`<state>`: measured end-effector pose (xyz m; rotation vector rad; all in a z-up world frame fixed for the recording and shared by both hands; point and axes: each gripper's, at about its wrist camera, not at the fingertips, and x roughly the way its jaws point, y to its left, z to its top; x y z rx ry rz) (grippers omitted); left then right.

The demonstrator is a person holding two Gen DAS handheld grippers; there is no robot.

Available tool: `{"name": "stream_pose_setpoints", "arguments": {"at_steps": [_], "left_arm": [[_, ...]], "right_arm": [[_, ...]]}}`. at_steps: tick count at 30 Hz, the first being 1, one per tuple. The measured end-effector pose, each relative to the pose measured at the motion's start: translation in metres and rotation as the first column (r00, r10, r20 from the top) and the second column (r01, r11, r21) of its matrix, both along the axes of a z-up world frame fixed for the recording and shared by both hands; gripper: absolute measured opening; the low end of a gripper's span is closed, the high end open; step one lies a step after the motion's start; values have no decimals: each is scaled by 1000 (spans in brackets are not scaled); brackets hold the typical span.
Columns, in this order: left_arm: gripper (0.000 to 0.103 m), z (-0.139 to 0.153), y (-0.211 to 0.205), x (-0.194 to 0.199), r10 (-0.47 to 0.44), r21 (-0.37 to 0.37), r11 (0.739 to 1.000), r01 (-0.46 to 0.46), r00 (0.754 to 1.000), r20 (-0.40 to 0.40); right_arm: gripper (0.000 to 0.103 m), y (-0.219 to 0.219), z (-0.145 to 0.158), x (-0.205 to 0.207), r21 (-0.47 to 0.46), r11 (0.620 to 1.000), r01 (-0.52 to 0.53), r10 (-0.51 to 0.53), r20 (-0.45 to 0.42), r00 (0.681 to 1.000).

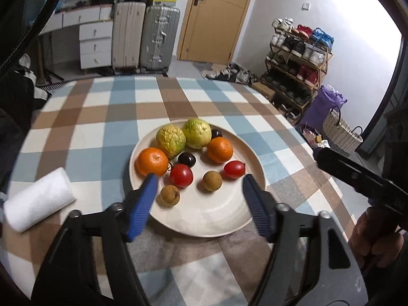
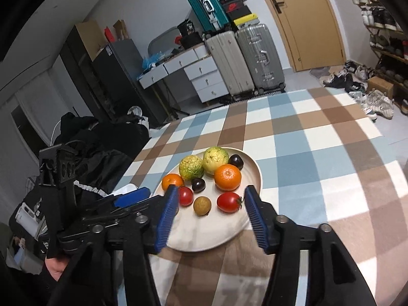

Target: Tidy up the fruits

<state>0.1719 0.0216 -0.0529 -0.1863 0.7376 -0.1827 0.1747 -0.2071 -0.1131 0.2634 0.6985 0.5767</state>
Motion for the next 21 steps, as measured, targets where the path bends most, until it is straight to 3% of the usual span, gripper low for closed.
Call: {"name": "stream_pose_setpoints", "arguments": {"at_steps": [3,10,12,15,21], "left_arm": [[81,21,-1,-23,25,9,1000,-26,998,62],[92,68,-3,-72,89,61,993,-104,973,214],[101,79,-4,-86,104,77,989,-127,961,257],[102,96,-3,-111,119,70,986,-148,939,322],[102,119,-2,-149,137,50,984,-171,906,401]], "right_arm": [[75,-5,13,-18,18,1000,15,-16,43,999],[100,-9,57,-73,40,998,39,-47,243,969],[102,-7,67,-86,38,998,39,-49,287,957],[103,-2,80,-106,32,999,42,-50,350,935],[103,5,97,-149,33,997,75,-81,527,846]]}}
